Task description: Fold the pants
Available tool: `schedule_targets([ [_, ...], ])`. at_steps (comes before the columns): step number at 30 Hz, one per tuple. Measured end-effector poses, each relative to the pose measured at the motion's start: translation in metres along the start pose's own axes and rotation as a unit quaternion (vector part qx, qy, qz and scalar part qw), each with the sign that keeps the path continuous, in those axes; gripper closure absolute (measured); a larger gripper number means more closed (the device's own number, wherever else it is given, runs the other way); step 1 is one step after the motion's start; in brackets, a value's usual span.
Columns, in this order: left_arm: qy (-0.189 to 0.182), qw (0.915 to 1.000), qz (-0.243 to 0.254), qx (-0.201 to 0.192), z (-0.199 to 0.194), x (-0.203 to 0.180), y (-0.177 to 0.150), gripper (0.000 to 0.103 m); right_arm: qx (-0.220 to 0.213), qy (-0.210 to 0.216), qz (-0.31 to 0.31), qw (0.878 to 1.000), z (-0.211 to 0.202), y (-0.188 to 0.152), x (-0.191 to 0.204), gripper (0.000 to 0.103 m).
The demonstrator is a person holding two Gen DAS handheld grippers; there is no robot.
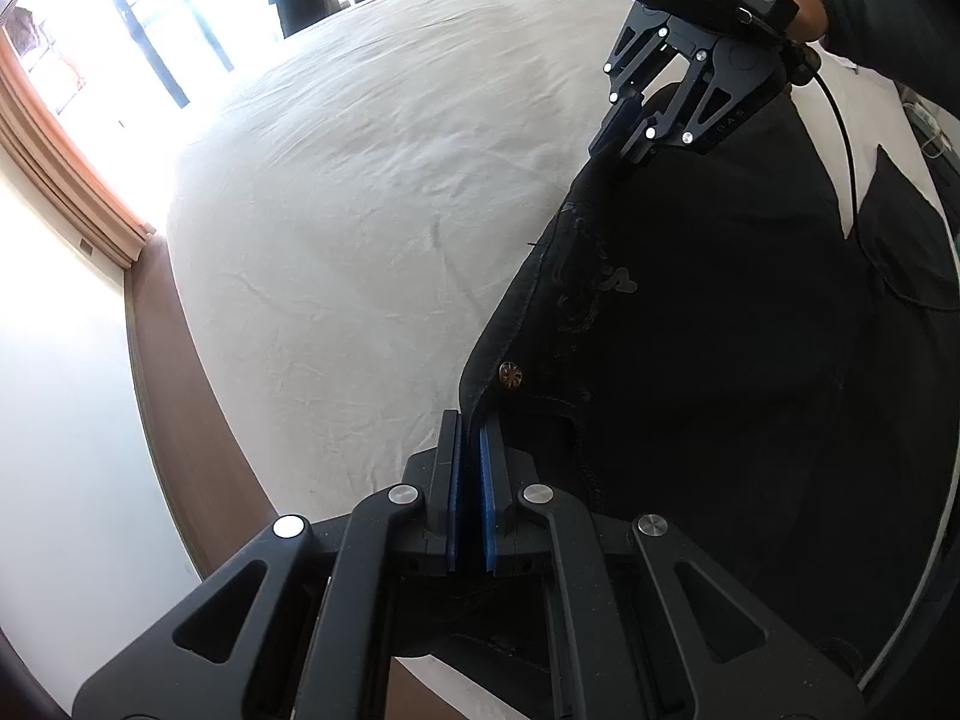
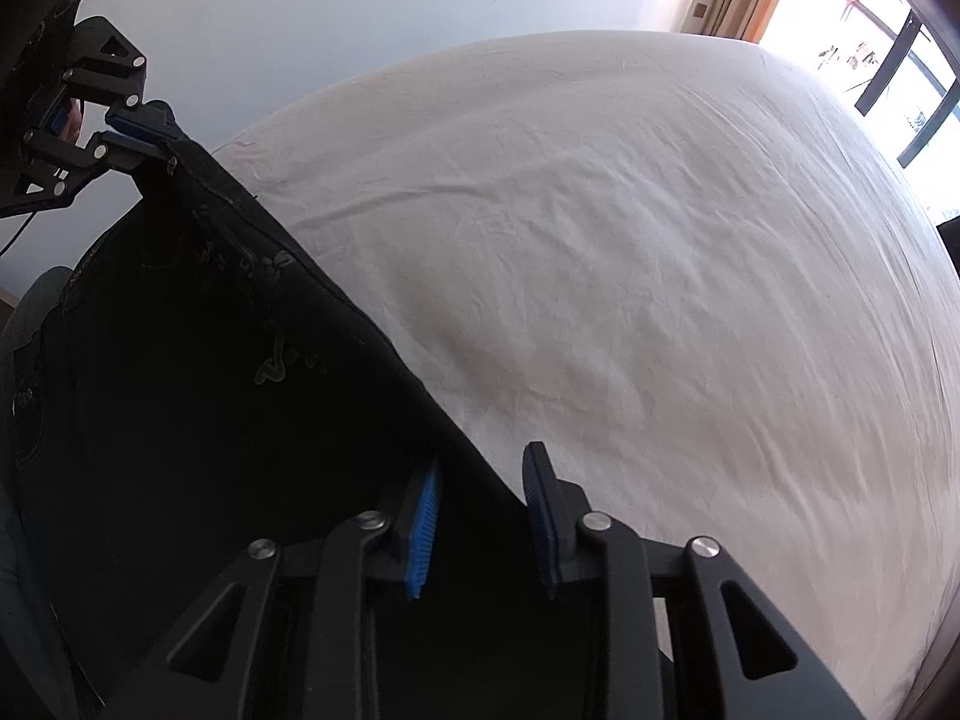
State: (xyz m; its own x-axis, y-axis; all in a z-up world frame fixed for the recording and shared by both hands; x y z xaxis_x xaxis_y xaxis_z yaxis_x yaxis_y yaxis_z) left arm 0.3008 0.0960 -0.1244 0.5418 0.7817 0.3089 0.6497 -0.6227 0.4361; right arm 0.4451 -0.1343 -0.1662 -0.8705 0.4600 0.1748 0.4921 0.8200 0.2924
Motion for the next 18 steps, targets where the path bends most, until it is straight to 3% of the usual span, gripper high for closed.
schedule_targets([
  [6,-0.002,0.9999,-0.017,-0.003,0.000,0.001,0.000,0.099,-0.009,0.003,0.009,1.000,-0.006,-0.004,-0.001,0.096],
  [12,0.003,0.9992,-0.036,-0.020,-0.025,-0.006,0.001,0.099,-0.062,-0.010,0.047,0.997,-0.027,-0.011,0.007,0.099],
  [18,-0.003,0.9984,-0.045,-0.035,-0.059,-0.033,-0.005,0.099,-0.127,-0.013,0.085,0.988,-0.052,-0.029,0.050,0.099],
])
Point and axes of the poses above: each gripper's, at about its wrist camera, not at the fingertips, and z roughly the way its jaws point, x to its left, y to its top, the point moved 1 cm from there along z, roughly the way its jaws point, and after that the axes turned 9 degrees about y, right-handed, at the moved point
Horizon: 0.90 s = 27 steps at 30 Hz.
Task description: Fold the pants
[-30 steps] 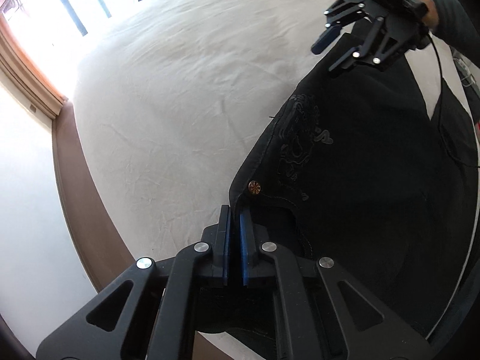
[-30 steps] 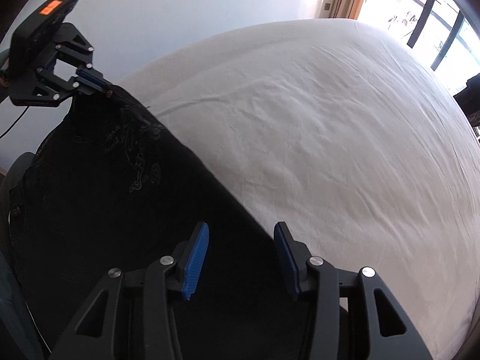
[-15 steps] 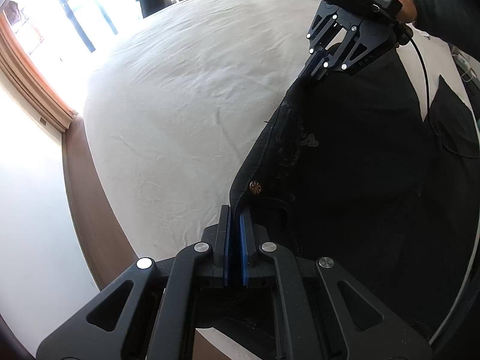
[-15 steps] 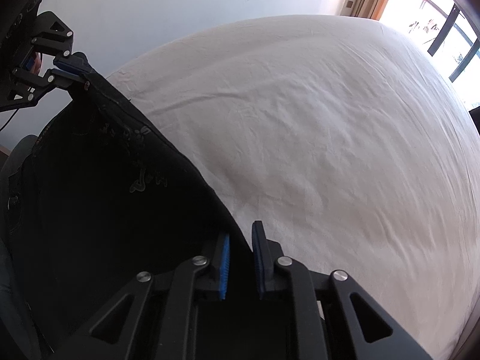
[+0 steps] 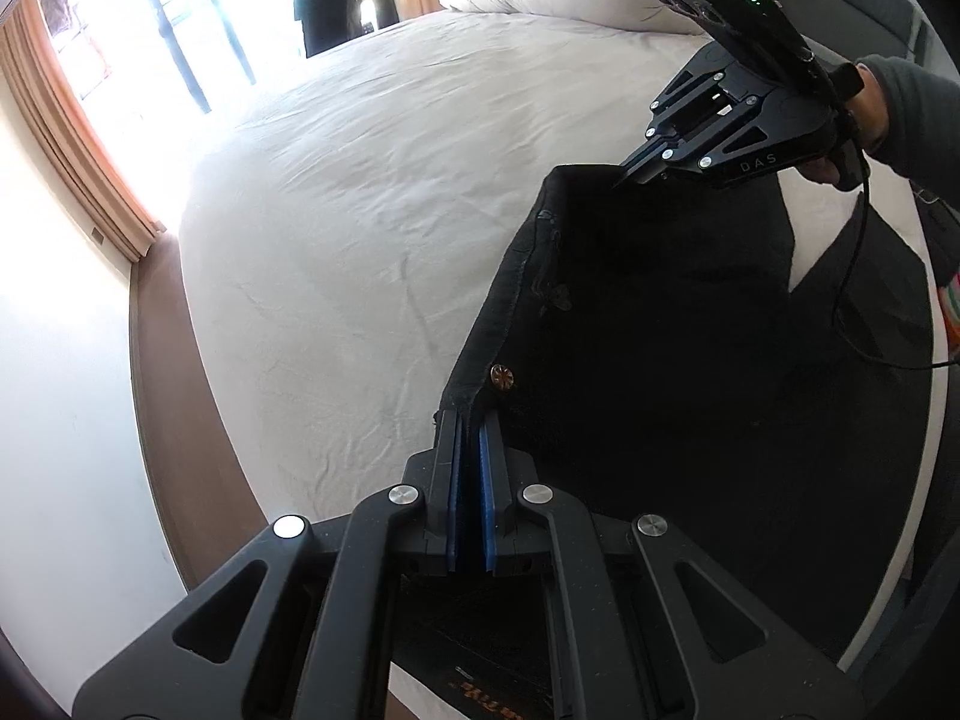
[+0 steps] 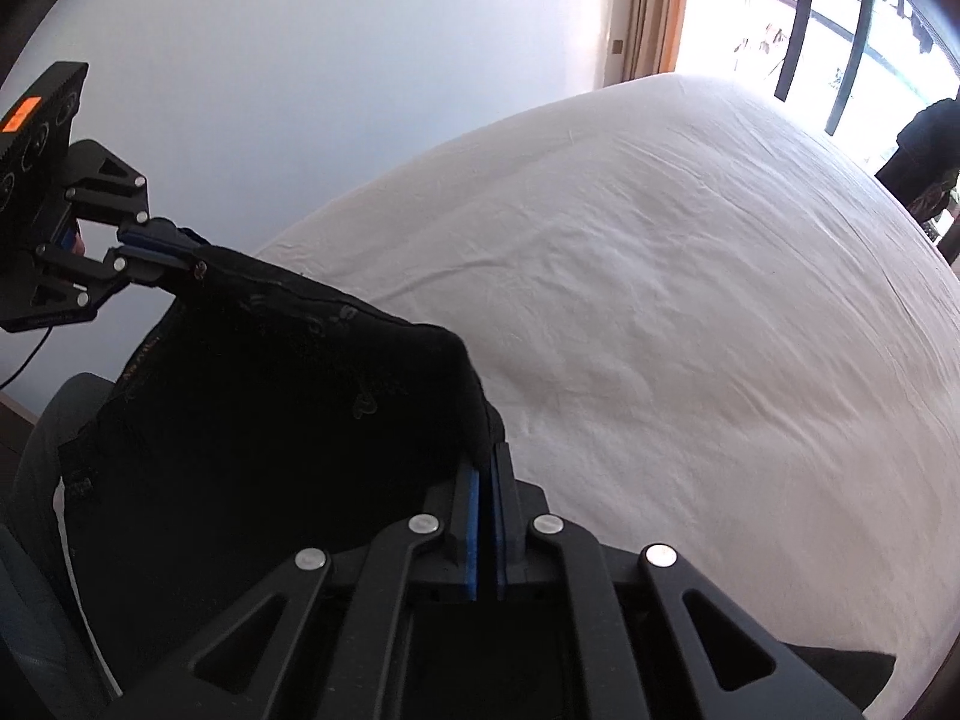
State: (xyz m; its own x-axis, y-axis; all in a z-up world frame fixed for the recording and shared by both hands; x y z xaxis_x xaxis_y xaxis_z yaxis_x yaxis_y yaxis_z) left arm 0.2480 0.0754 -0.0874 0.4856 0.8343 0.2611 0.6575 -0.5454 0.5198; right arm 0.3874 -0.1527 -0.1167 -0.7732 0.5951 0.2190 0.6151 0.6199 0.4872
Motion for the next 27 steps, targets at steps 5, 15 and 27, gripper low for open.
schedule_targets([
  [5,-0.009,0.9999,-0.001,-0.009,-0.037,-0.028,-0.015,0.099,-0.030,0.005,0.006,1.000,-0.017,-0.018,0.042,0.099],
  [15,-0.020,0.9995,0.022,-0.015,-0.095,-0.083,-0.060,0.099,-0.054,-0.010,0.000,0.998,-0.062,-0.073,0.115,0.099],
  [27,-0.040,0.9926,0.114,0.016,-0.106,-0.135,-0.132,0.099,-0.010,-0.057,-0.058,0.997,-0.073,-0.171,0.199,0.099],
])
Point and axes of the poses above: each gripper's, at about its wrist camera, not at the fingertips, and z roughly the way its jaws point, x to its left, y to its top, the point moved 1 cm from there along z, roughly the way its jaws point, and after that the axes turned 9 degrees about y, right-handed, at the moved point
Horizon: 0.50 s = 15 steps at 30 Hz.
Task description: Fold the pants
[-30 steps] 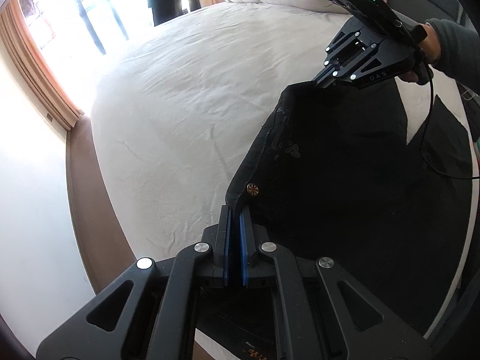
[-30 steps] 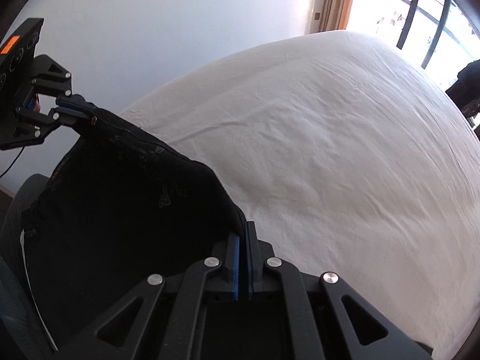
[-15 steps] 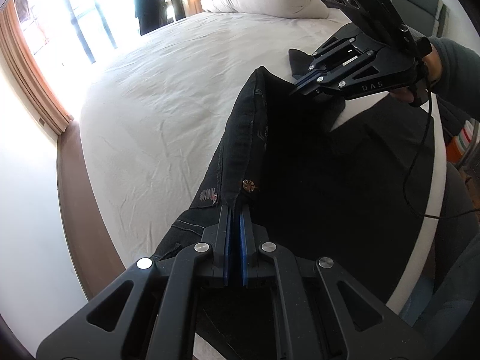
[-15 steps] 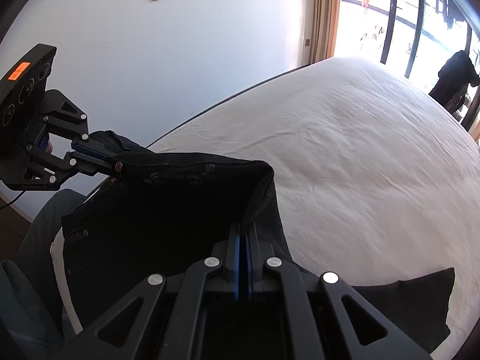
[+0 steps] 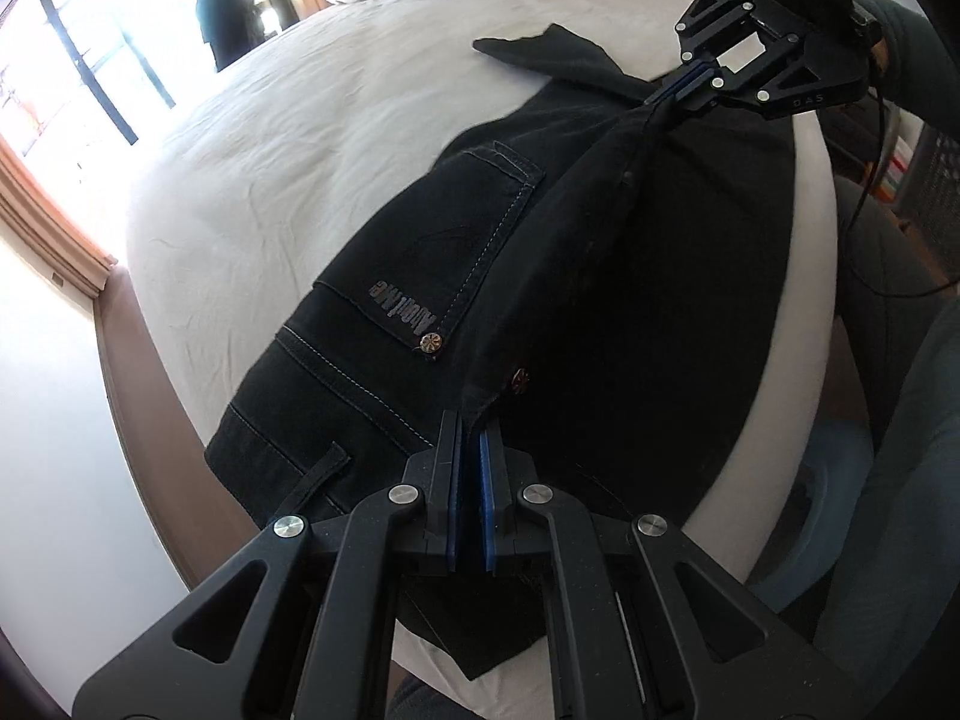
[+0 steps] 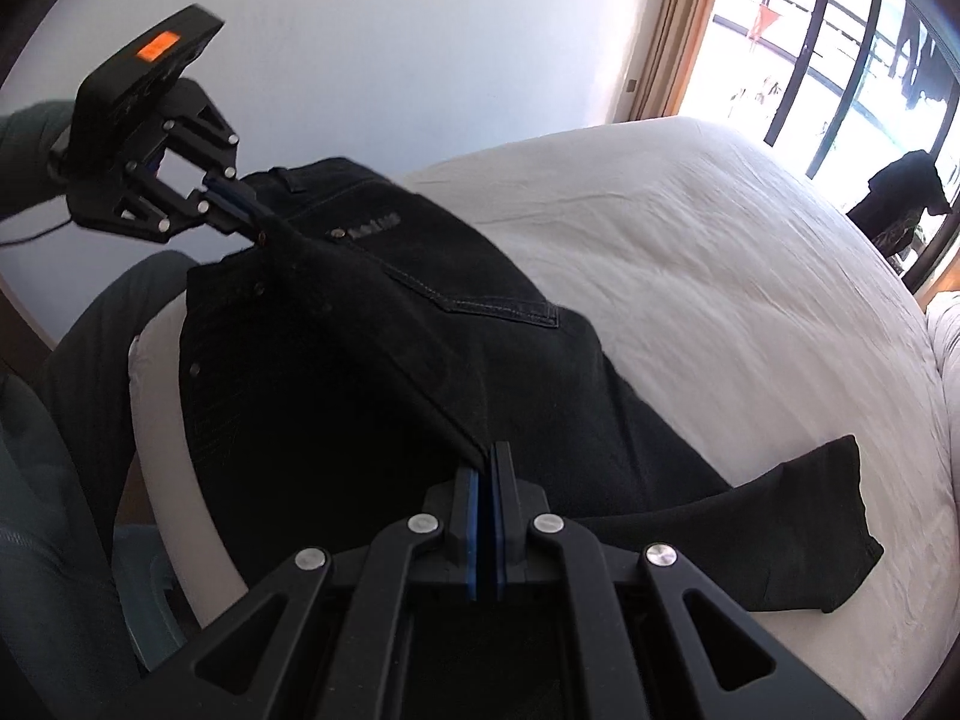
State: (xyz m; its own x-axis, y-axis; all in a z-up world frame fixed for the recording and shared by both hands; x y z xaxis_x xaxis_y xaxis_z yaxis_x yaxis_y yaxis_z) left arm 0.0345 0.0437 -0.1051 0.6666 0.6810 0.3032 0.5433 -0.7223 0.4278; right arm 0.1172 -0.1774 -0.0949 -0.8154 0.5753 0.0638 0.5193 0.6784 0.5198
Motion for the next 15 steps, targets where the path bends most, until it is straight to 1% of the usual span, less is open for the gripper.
schedule_targets([
  [1,0.002,0.9999,0.017,0.002,-0.001,-0.010,-0.003,0.099,0.008,-0.007,-0.008,1.000,0.003,-0.008,0.012,0.099],
  [3,0.001,0.9993,0.035,0.011,0.000,-0.024,-0.012,0.099,0.022,-0.024,-0.026,0.999,0.009,-0.017,0.032,0.099],
  [7,-0.011,0.9987,0.043,0.023,-0.003,-0.040,-0.028,0.099,0.028,-0.039,-0.027,0.999,0.019,-0.037,0.060,0.099],
  [11,-0.011,0.9966,0.077,0.029,-0.004,-0.059,-0.041,0.099,0.050,-0.070,-0.059,0.995,0.033,-0.052,0.090,0.099],
  [13,-0.002,0.9952,0.091,0.035,-0.002,-0.066,-0.048,0.099,0.055,-0.075,-0.067,0.993,0.039,-0.056,0.101,0.099],
  [15,-0.004,0.9953,0.089,0.039,0.000,-0.068,-0.050,0.099,0.056,-0.075,-0.067,0.993,0.044,-0.057,0.108,0.099],
])
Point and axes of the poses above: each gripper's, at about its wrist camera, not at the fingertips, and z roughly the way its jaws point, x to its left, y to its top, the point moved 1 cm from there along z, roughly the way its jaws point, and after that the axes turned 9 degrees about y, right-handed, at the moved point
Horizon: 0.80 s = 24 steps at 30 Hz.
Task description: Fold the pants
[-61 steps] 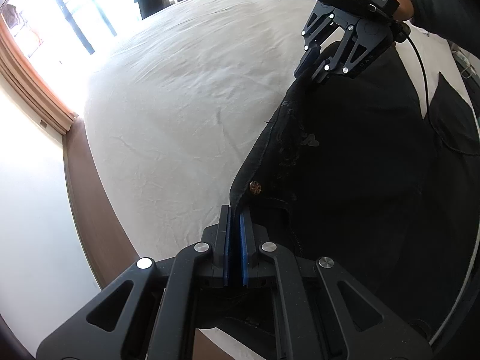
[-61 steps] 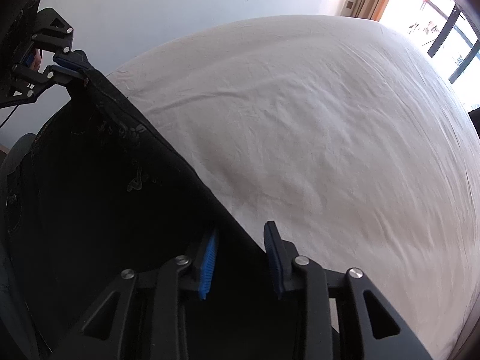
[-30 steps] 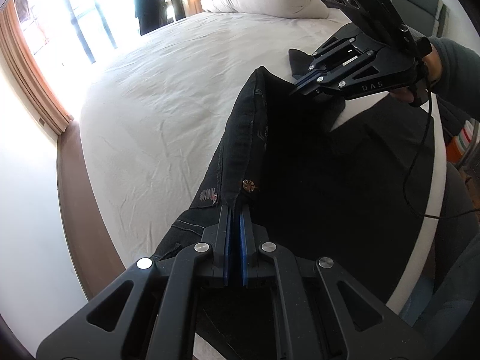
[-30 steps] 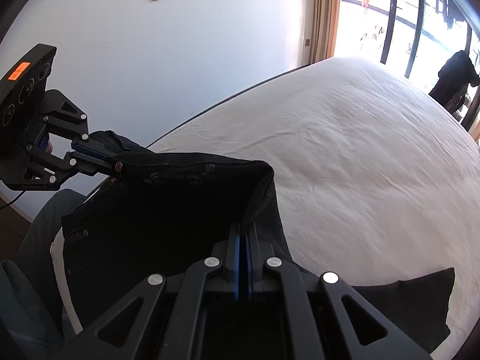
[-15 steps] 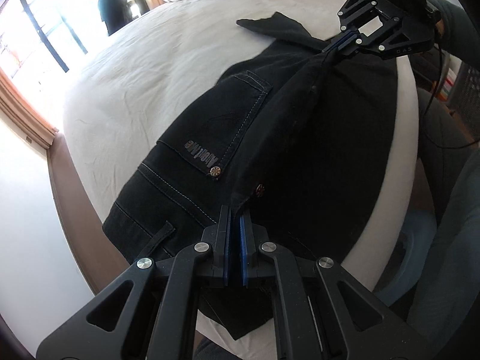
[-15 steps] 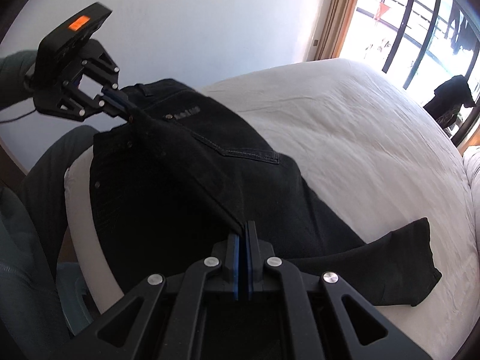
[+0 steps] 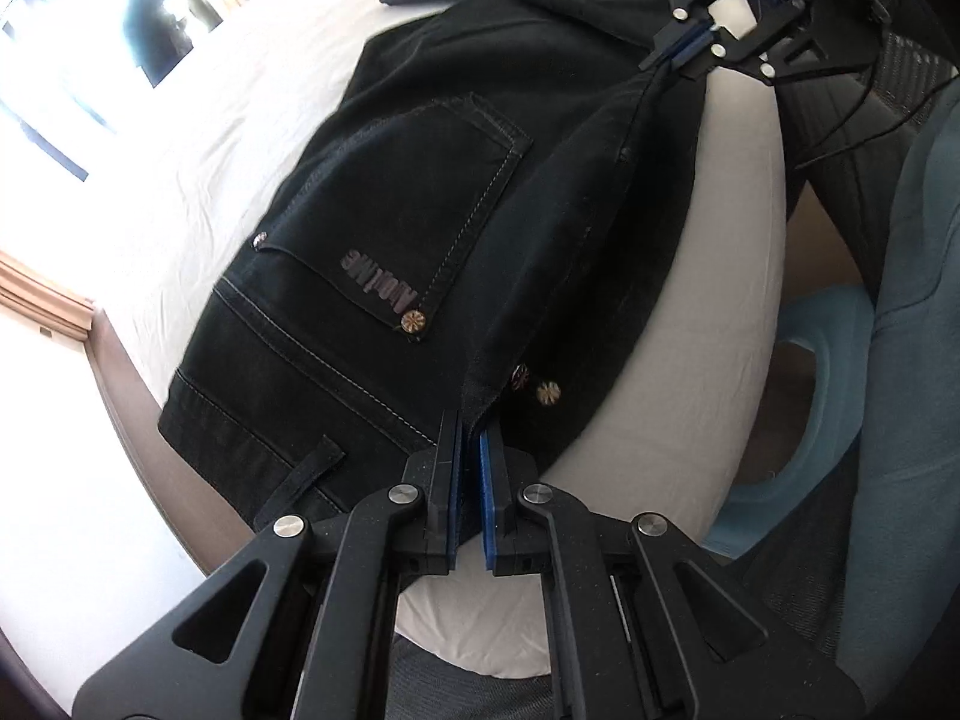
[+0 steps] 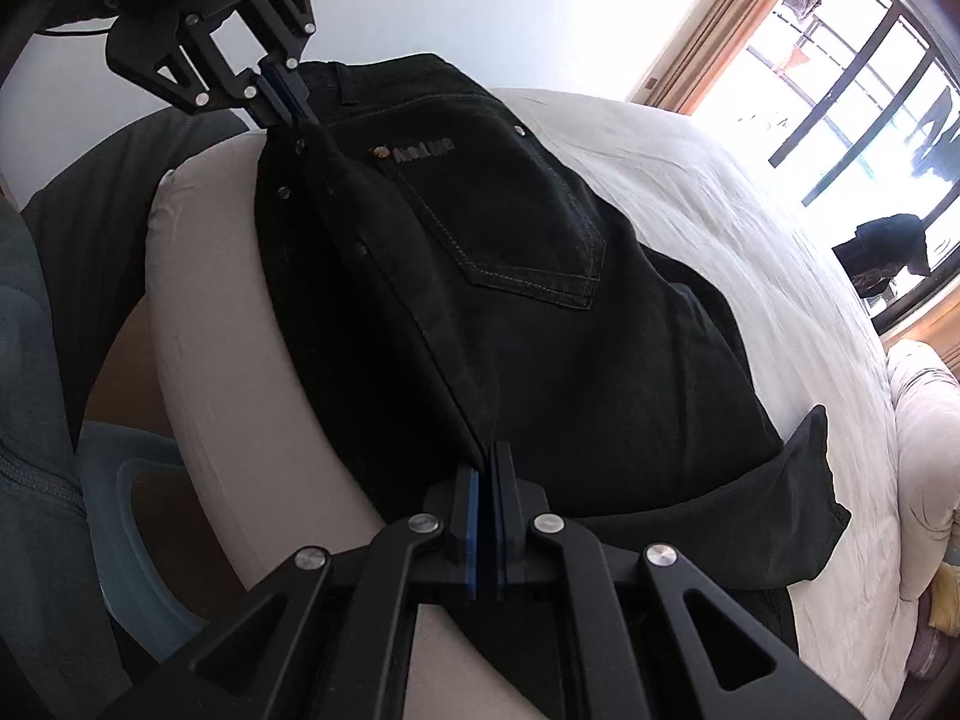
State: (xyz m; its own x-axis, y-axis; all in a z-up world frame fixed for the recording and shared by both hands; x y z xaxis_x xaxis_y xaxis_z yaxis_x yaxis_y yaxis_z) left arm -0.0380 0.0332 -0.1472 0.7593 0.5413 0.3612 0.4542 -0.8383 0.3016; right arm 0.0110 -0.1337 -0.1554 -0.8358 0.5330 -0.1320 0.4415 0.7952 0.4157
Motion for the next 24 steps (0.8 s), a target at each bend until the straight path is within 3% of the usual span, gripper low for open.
schedule_targets([
  [10,0.006,0.9994,0.035,0.001,0.011,-0.006,-0.012,0.099,0.022,-0.023,-0.025,0.999,0.017,-0.008,0.022,0.099],
  [14,0.001,0.9995,0.030,-0.002,0.013,-0.003,-0.013,0.099,0.034,-0.032,-0.044,0.998,0.023,-0.011,0.030,0.099],
  [24,-0.008,1.0000,-0.002,-0.005,0.019,0.004,-0.013,0.092,0.023,-0.033,-0.018,0.999,0.036,-0.017,0.022,0.098],
])
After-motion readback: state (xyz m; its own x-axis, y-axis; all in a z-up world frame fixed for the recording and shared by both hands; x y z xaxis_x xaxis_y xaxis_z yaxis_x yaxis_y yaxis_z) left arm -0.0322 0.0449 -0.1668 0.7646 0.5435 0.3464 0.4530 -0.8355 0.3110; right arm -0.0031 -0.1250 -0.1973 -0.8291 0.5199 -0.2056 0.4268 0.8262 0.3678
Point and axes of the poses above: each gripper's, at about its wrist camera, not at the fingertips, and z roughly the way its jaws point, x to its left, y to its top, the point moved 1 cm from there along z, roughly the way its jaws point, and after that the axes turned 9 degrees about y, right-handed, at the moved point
